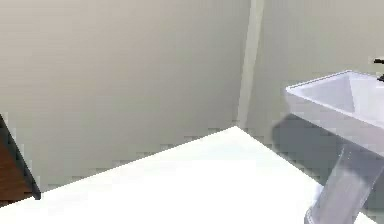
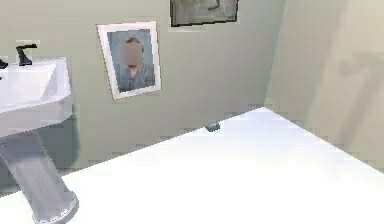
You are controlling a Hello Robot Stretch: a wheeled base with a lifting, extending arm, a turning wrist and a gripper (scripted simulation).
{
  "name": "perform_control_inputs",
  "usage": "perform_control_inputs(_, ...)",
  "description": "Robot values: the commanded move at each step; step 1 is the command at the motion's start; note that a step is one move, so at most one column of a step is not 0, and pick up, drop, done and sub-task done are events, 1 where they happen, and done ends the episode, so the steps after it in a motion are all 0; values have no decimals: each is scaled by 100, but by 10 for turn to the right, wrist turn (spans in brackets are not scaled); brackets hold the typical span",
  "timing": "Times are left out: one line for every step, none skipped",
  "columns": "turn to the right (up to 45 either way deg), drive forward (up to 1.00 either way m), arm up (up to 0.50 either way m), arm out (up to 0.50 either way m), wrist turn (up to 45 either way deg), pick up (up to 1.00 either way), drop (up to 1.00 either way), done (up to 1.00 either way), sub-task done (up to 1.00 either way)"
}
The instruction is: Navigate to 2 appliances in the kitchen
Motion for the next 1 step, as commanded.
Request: perform_control_inputs(-450,0,0,0,0,0,0,0,0)
